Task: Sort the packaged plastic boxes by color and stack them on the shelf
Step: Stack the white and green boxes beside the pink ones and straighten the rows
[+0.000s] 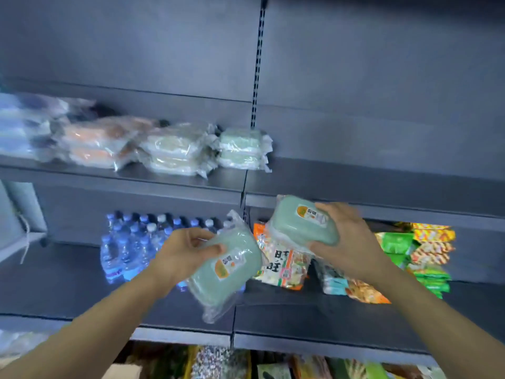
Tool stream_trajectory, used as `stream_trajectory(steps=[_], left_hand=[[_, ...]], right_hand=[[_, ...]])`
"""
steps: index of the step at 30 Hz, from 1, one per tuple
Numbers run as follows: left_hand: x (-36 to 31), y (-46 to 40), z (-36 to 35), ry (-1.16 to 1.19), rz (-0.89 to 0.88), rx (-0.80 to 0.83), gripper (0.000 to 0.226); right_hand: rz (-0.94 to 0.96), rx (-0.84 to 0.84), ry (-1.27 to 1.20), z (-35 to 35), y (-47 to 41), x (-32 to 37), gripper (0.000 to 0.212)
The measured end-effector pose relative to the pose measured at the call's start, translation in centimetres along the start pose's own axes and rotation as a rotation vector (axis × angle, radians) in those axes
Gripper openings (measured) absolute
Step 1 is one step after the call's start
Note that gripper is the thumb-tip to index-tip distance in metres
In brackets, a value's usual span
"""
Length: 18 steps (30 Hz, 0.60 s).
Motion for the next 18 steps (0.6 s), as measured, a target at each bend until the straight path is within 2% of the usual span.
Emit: stream_trajectory(steps=[4,7,11,18], left_hand=[[-3.5,-0.5,3.8,-0.013,-0.086,0.001,0.059],[-5.0,-1.2,6.2,-0.011,-0.102,-0.032,0.048],[-5.8,-2.5,8.7,-0.003,-0.086,-0.091,0.028],[-6.6,-4.5,10.7,0.013,-0.076,-0.123,0.026]], right_hand=[[0.057,-0.039,-0.047,1.5,-4.8,2.4,0.067],[0.066,-0.052,-0.083,1.6,-8.8,3.4,0.066],[0.052,0.060,-0.068,-0.3,-13.9,3.6,0.065],[0.062,0.204,-0.085,-5.1,-21.7,4.0,0.071]])
Point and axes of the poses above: each hand's wrist, its own y-axis away from the middle knuckle, its own z-axis out of the back of the hand, x = y × z, the point moved 2 cm from there along -y, towards the middle knuckle, and after that the axes turned 5 degrees about -y, right-handed, at the moved point
